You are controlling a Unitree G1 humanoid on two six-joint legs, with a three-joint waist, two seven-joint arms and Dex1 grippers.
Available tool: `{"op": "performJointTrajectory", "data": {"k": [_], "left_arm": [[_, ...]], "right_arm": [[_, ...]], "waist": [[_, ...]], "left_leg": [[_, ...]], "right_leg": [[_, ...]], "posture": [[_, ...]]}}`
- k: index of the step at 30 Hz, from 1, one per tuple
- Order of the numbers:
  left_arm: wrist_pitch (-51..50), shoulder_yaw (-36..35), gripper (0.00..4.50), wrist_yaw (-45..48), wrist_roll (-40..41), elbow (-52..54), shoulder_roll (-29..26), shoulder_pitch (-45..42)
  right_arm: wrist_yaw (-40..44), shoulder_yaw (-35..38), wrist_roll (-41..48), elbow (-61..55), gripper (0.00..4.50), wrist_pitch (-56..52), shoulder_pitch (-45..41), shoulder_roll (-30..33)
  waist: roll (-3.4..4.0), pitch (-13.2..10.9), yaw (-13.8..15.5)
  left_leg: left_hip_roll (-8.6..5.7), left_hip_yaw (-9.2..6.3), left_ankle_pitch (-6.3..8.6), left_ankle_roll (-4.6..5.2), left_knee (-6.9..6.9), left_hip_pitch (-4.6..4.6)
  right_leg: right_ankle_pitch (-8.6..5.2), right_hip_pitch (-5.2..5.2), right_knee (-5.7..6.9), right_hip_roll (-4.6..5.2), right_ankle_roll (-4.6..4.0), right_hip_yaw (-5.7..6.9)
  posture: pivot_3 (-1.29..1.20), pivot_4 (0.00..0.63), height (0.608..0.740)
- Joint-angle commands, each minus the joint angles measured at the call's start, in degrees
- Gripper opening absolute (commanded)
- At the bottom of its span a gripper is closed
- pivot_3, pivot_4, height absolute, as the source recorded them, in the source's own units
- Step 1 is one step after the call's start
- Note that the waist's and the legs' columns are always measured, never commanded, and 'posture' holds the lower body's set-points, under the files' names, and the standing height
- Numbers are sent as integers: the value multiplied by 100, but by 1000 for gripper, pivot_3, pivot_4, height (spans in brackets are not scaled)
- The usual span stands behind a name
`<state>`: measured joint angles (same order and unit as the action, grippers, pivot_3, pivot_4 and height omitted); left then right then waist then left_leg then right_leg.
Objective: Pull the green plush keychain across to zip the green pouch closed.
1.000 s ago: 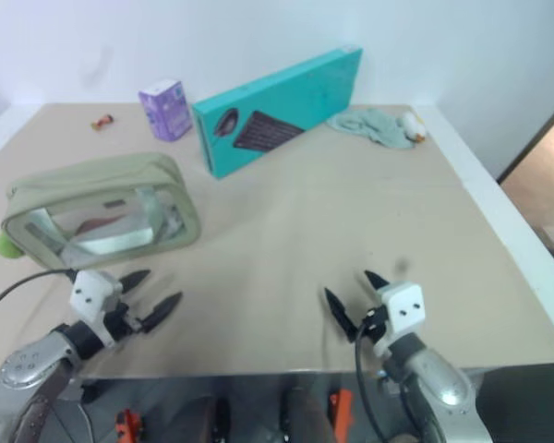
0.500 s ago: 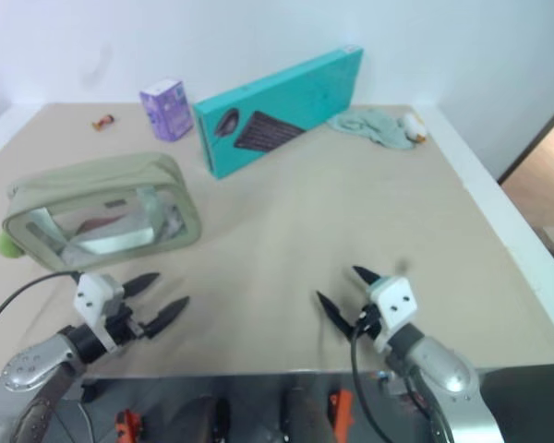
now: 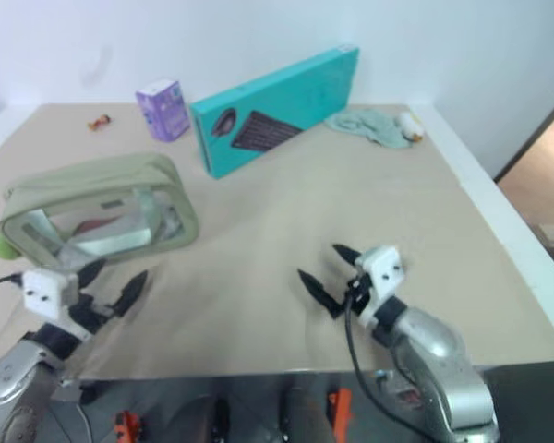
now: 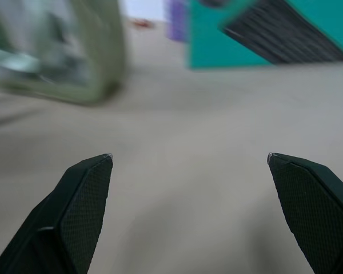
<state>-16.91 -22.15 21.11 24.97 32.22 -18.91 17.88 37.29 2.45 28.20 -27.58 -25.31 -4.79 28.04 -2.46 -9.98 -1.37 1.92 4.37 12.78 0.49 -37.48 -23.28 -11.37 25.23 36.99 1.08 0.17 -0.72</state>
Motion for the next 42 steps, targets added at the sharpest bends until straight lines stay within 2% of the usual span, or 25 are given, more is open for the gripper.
{"op": "performJointTrajectory", "data": {"k": [1,5,9,15,22,29,37,38,39,41,42], "left_arm": [[39,-642,4315,-284,206,308,-26,61],[52,-960,4315,-493,411,499,13,82],[112,-1229,4315,-602,499,485,-84,-6],[-25,-1638,4315,-154,994,254,-886,-393],[-124,-1833,4315,-129,1203,-214,-1241,-802],[-149,-1635,4315,16,993,-996,-1511,-1243],[-439,-1267,4315,420,1043,-1247,-1624,-1368],[-497,-1254,3930,465,1081,-1264,-1632,-1378],[-561,-1241,3801,513,1124,-1275,-1644,-1379],[-606,-1226,3263,580,1129,-1316,-1681,-1383],[-630,-1236,2860,600,1149,-1343,-1685,-1406]], "right_arm": [[739,-215,462,236,4500,-378,-927,273],[1221,-345,533,743,4500,-488,-1589,442],[1468,-448,411,1054,4500,-367,-1762,459],[1786,-579,103,1553,4500,15,-1847,444],[1856,-522,-40,1689,4500,200,-1729,441],[1743,-415,-81,1565,4500,253,-1522,463],[1617,-237,-142,1431,4500,390,-1239,562],[1608,-230,-142,1419,4500,399,-1211,568],[1601,-227,-143,1411,4500,411,-1190,572],[1581,-220,-151,1390,4500,427,-1149,579],[1565,-215,-153,1385,4500,427,-1138,579]], "waist": [[-3,0,5],[-27,14,48],[-35,18,43],[-36,19,38],[-37,19,25],[-38,20,26],[-39,21,27],[-39,21,27],[-39,21,27],[-38,20,27],[-38,20,28]], "left_leg": [[1,1,-1,2,-1,0],[-5,-18,-3,4,-2,-2],[-13,-3,5,12,-2,-8],[-8,-1,5,13,-3,-5],[-2,8,5,12,-2,-1],[1,12,6,12,-1,-1],[-1,17,6,11,-1,-2],[0,16,6,11,-1,-2],[1,15,6,11,-1,-2],[2,12,6,11,-1,-1],[2,13,6,11,-1,-1]], "right_leg": [[2,1,0,-1,-3,2],[-4,-9,0,-10,-6,16],[-10,-5,-1,4,4,6],[-5,-4,0,7,-1,5],[-3,-1,1,6,-3,7],[-3,0,2,7,-3,9],[-2,1,1,14,-2,8],[-2,1,1,14,-2,8],[-1,1,1,13,-3,8],[-2,0,2,13,-5,6],[-2,1,2,13,-5,6]], "posture": [[0,150,740],[0,150,740],[0,150,740],[0,150,740],[0,150,740],[0,150,740],[0,150,740],[0,150,740],[0,150,740],[0,150,740],[0,150,740]]}}
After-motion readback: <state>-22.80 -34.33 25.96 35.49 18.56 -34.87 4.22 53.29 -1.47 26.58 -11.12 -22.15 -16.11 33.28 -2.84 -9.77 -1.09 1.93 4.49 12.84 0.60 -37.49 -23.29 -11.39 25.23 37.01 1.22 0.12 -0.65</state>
